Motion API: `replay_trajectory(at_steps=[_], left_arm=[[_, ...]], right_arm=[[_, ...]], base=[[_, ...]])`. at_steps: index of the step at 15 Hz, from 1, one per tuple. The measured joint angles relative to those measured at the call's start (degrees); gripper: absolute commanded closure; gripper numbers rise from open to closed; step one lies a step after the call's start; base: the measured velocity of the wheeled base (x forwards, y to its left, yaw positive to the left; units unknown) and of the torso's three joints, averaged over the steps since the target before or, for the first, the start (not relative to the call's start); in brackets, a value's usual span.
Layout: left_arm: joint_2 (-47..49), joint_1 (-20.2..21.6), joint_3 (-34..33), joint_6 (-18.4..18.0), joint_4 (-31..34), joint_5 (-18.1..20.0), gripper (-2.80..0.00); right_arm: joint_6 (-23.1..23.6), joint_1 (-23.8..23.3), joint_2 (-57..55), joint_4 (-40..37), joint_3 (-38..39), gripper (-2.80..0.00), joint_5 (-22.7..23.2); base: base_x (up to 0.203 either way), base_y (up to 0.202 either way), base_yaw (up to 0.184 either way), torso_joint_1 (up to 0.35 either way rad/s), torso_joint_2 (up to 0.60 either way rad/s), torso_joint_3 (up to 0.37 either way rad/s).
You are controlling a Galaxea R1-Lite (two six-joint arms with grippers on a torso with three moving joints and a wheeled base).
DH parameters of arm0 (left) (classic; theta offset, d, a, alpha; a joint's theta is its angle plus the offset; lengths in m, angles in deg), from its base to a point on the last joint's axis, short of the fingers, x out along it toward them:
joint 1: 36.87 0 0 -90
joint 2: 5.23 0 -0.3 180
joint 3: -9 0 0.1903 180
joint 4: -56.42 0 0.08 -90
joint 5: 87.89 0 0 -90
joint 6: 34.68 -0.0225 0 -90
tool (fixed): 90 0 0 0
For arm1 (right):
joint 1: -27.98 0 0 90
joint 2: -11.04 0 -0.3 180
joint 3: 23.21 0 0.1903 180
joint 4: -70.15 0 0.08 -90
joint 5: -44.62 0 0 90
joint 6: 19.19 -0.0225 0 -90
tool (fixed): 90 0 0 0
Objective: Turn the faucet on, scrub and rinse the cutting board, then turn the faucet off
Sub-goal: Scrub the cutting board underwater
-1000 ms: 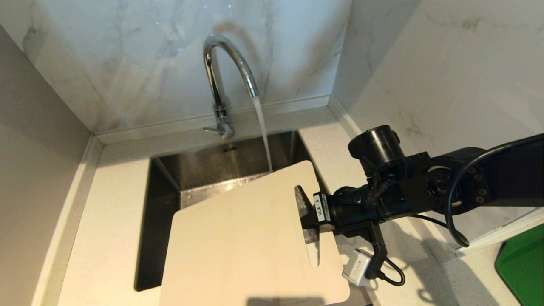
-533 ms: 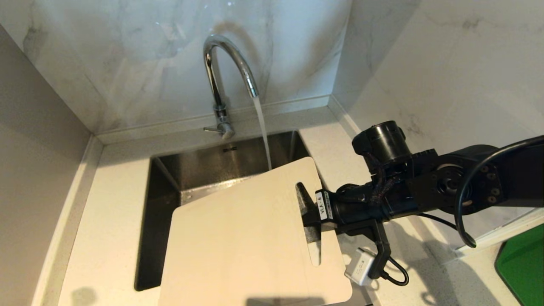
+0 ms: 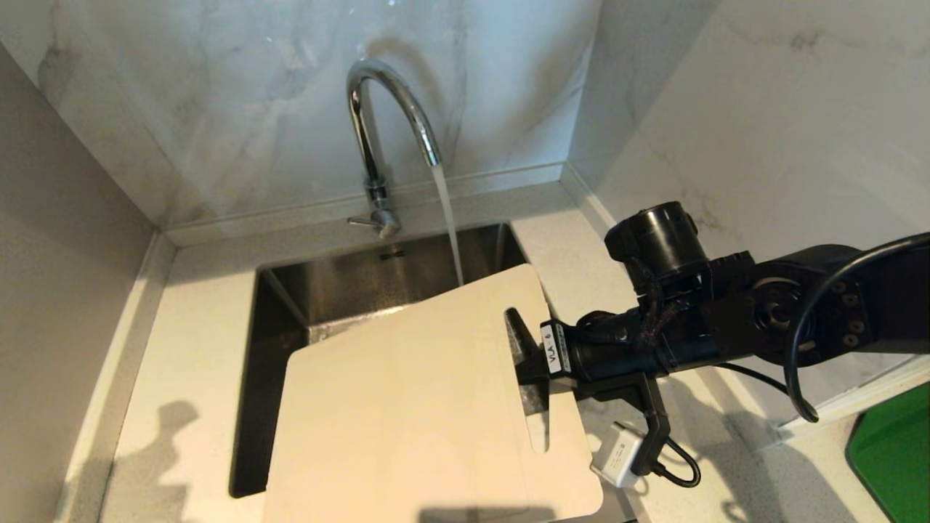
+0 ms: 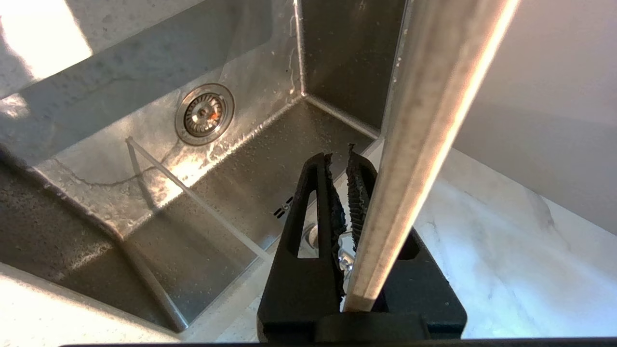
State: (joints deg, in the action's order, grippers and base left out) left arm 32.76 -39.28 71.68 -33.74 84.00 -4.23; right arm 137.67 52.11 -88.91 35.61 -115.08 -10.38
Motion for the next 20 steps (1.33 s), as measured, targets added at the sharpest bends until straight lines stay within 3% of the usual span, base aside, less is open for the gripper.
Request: replay_trajectory(at_steps=[5, 9, 12, 14, 17, 20], left_arm=[[10.9, 2.3, 6.8, -2.9, 0.8, 0.7, 0.0], [19.0, 6.5, 10.5, -3.6, 1.1, 7.8, 0.0], [23.1, 7.2, 13.6, -3.3, 4.2, 10.1, 0.0], [25.0, 6.9, 17.8, -1.5, 10.2, 12.9, 0.0], [27.7, 5.6, 25.2, 4.6, 21.4, 20.9, 0.0], [29.7, 1.3, 27.2, 9.4, 24.0, 22.3, 0.0]], right_arm=[[0.0, 0.0, 0.0, 0.0, 0.0, 0.0, 0.0], [0.0, 0.0, 0.0, 0.0, 0.1, 0.0, 0.6], [0.0, 0.0, -0.1, 0.1, 0.0, 0.0, 0.7], [0.0, 0.0, -0.1, 0.1, 0.0, 0.0, 0.7], [-0.3, 0.0, -0.3, 1.9, 0.2, 0.0, 0.8], [-0.7, 0.0, -0.5, 2.0, 0.5, 0.0, 0.8]], base=[[0.0, 0.0, 0.0, 0.0, 0.0, 0.0], [0.0, 0.0, 0.0, 0.0, 0.0, 0.0], [0.0, 0.0, 0.0, 0.0, 0.0, 0.0], [0.0, 0.0, 0.0, 0.0, 0.0, 0.0], [0.0, 0.0, 0.0, 0.0, 0.0, 0.0], [0.0, 0.0, 0.0, 0.0, 0.0, 0.0]])
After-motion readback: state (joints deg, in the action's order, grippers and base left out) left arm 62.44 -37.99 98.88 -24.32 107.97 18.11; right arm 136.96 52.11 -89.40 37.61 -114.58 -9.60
